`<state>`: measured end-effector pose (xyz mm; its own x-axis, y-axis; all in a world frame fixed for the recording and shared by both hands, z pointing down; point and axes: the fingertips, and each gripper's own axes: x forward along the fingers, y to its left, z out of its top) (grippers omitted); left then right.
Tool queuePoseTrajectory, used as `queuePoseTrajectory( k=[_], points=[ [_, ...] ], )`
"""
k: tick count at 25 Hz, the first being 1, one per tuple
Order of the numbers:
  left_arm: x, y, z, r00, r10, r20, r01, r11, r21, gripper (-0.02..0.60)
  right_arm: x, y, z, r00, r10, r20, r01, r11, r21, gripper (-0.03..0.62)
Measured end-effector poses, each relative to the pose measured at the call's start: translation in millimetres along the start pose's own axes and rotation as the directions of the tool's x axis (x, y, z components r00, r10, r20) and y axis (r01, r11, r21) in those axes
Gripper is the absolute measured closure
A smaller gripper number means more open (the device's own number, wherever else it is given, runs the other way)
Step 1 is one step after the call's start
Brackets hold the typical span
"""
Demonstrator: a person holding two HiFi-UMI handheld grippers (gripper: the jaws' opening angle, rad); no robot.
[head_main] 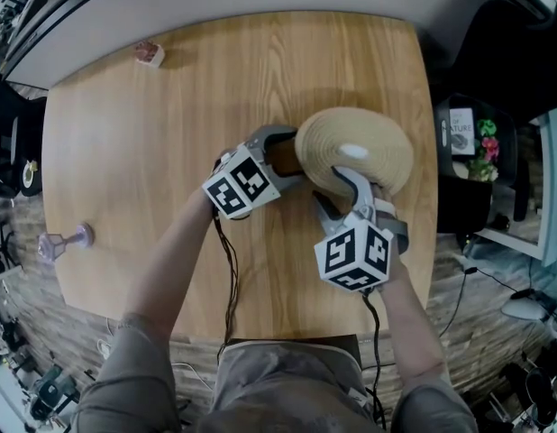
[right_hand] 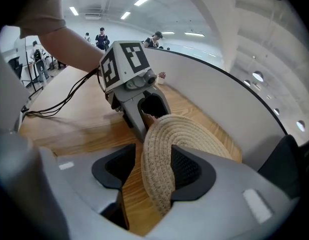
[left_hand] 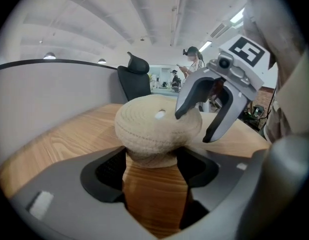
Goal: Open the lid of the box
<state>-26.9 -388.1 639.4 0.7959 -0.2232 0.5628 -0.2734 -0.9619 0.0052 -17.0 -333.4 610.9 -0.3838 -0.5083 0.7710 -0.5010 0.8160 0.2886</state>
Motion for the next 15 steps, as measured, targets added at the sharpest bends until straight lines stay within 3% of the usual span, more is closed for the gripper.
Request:
queuePoseTrajectory(
  k=[8,12,15],
  points=[
    [-2,-9,-1,1.0,0.018,-0.01,-0.019,0.999,-0.04,0.29,13,0,4,0.991,-0.105,-0.081,0.089,0.98,-0.18,0.377],
    [-2,-9,-2,1.0,0.02,-0.013,-0.02,0.999,-0.044,0.29,13,0,4,0.99,-0.122,-0.066,0.107,0.976,-0.192,0.425],
    [-2,-9,-2,1.0,0.022,-0.006,-0.022,0.999,-0.045,0.288,8,-2,8,0.995,-0.1,-0.005,0.099,0.987,-0.13,0.449]
  ],
)
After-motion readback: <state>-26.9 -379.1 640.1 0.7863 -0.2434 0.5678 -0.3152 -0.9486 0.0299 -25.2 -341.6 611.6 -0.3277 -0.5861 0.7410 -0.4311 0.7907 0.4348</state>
